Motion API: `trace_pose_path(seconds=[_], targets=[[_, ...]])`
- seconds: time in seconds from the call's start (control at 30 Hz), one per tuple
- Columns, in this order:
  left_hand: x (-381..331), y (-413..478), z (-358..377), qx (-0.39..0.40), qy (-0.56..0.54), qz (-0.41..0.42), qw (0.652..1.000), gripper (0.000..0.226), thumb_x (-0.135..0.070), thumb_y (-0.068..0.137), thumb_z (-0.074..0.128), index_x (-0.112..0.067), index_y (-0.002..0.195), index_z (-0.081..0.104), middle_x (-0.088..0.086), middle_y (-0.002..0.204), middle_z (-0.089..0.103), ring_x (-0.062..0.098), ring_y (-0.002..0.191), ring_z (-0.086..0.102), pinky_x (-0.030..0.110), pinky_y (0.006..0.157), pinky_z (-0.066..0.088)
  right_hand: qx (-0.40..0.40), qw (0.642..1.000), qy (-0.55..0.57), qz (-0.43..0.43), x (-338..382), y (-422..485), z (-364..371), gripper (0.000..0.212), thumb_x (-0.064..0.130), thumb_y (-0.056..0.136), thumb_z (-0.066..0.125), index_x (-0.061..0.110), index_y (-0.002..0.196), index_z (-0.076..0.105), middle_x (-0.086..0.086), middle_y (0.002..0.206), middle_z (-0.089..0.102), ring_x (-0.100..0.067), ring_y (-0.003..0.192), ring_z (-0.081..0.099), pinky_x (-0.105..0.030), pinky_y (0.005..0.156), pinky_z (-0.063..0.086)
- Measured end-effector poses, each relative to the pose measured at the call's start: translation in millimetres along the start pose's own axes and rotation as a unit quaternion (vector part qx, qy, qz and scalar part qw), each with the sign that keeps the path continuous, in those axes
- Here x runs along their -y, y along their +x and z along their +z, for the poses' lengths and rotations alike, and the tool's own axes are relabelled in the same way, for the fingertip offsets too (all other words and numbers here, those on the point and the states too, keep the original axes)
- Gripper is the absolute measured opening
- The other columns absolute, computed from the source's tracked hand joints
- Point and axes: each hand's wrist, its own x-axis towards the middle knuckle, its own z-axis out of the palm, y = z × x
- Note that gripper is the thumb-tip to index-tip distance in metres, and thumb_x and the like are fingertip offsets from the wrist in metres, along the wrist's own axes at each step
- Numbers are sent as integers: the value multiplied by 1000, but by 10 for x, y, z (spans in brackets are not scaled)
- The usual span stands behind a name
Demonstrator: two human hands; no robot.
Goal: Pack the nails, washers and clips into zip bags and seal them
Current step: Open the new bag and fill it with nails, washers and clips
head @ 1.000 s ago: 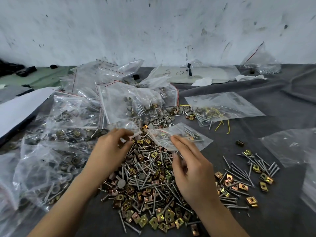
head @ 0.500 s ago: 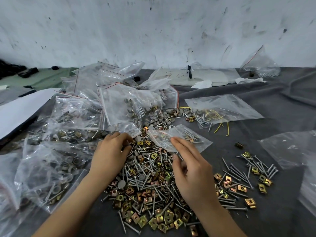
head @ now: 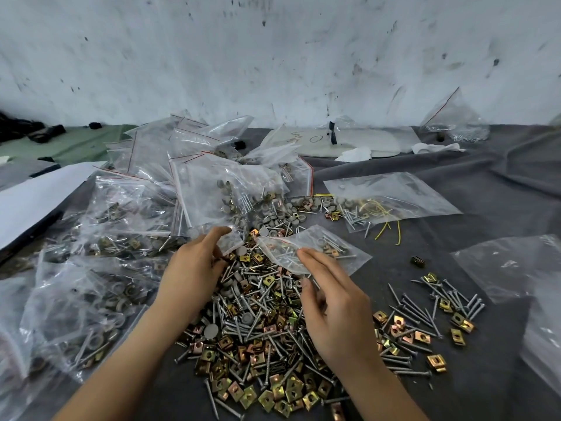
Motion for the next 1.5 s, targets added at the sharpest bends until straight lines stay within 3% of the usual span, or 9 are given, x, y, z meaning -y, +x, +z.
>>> trace_pose_path(seconds=[0.13, 0.33, 0.57, 0.73, 0.9, 1.1, 1.2, 1.33, 1.5], targets=[[-2, -23, -15, -9, -11, 17, 1000, 58, 4, 77, 66, -20, 129, 54, -4, 81, 64, 16, 75, 61, 36, 70, 55, 0, 1000, 4, 2, 12, -1, -13, 37, 9, 89, 57, 10, 125, 62, 2, 127, 61, -10, 72, 64, -22, 67, 55], [-43, -2, -77, -43, -47, 13, 998, 45, 10, 79, 62, -11, 119, 63, 4, 89, 62, 16, 72, 60, 28, 70, 51, -5, 1000, 8, -1, -1, -4, 4, 36, 9, 89, 56, 9, 124, 62, 2, 126, 61, 8, 74, 48, -19, 68, 53], [-635, -184, -188, -119, -274, 123, 947, 53, -7, 79, 71, -38, 120, 54, -9, 100, 61, 0, 79, 67, 9, 77, 50, -9, 1000, 6, -2, 5, 5, 2, 37, 11, 89, 55, 10, 125, 61, 4, 128, 59, 10, 109, 47, -17, 87, 48], [-813, -203, -9, -104, -283, 130, 945, 56, -9, 77, 75, -35, 120, 51, -9, 103, 60, -6, 89, 63, 12, 84, 49, -18, 1000, 4, 1, 9, 13, -14, 38, 12, 89, 53, 9, 126, 61, 3, 128, 59, 2, 115, 49, -18, 89, 47], [-527, -60, 7, -201, -226, 97, 948, 25, -12, 89, 61, -27, 108, 65, -17, 100, 62, -7, 90, 59, 7, 80, 44, -23, 1000, 8, 8, 24, 18, -22, 38, 11, 89, 52, 8, 125, 61, 2, 128, 60, -6, 110, 60, -25, 84, 54], [-71, 210, 131, 54, -6, 68, 996, 27, -14, 93, 58, -20, 118, 67, 1, 119, 64, 16, 101, 55, 29, 96, 43, -9, 1000, 17, 18, 30, 8, -35, 37, 11, 89, 53, 9, 126, 61, 3, 128, 59, -12, 79, 66, -16, 71, 51], [-38, 295, 80, 41, 9, 65, 997, 22, -14, 88, 66, -18, 109, 72, 2, 105, 68, 11, 85, 52, 26, 90, 45, -10, 1000, 19, 22, 32, 12, -37, 38, 13, 90, 51, 10, 127, 61, 5, 129, 58, -9, 83, 66, -19, 73, 53], [-105, 290, 11, -35, -25, 48, 998, 34, -16, 86, 69, -28, 118, 66, -2, 90, 71, 18, 90, 58, 38, 79, 50, -10, 1000, 10, 16, 40, 16, -43, 36, 12, 89, 54, 9, 124, 63, 4, 127, 60, 0, 75, 60, -13, 70, 49], [-88, 265, 13, 79, 16, 50, 995, 30, -10, 88, 65, -22, 115, 68, -1, 105, 71, 13, 91, 65, 36, 90, 53, -13, 1000, 18, 20, 36, 16, -52, 37, 13, 90, 52, 9, 125, 62, 4, 127, 59, -10, 84, 67, -20, 72, 53]])
